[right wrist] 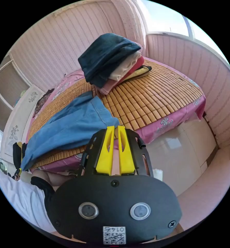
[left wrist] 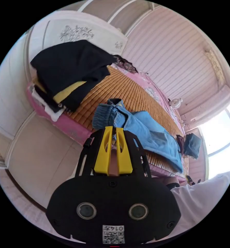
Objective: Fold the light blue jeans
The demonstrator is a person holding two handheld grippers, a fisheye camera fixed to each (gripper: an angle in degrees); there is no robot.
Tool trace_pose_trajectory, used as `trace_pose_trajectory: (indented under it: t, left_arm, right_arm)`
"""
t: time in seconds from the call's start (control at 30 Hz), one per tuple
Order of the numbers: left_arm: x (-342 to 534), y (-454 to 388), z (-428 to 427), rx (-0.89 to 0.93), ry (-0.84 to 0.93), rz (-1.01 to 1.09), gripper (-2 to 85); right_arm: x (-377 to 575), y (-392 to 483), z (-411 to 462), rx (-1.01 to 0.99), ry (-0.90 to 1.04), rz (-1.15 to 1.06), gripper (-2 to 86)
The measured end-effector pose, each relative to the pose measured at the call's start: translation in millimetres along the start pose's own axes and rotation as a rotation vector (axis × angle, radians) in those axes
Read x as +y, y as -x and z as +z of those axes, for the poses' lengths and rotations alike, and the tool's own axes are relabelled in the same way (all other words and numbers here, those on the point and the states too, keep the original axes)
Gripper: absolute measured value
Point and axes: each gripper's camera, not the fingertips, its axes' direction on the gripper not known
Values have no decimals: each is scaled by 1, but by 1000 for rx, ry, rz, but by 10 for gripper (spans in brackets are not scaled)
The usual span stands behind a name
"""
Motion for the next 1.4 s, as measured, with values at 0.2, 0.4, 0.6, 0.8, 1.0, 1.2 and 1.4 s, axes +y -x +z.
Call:
trace_pose_trajectory:
  t: [0.2,0.4,0.6,0.8,1.0,1.2,1.4]
  left_arm:
    - [33,48,15,21,12,-163,-7]
    - [39,73,31,40,-7,-217,63]
    - [61,123,58,148,-55,-418,114]
    - [72,161,91,255,-49,-523,129]
    - [85,179,89,311,-149,-514,123]
    - [95,175,90,293,-202,-465,130]
    - [95,150,93,314,-219,-342,137]
  right_arm:
    - [7,6,51,18,75,-20,60]
    - [-30,121,103,-39,70,-455,70]
    - [-2,331,173,-338,152,-1026,80]
    - [123,556,230,-612,290,-1518,83]
    - [283,699,274,-617,342,-1880,92]
    - [351,733,340,-395,463,-2010,42]
    - [301,713,276,-647,394,-2032,-1]
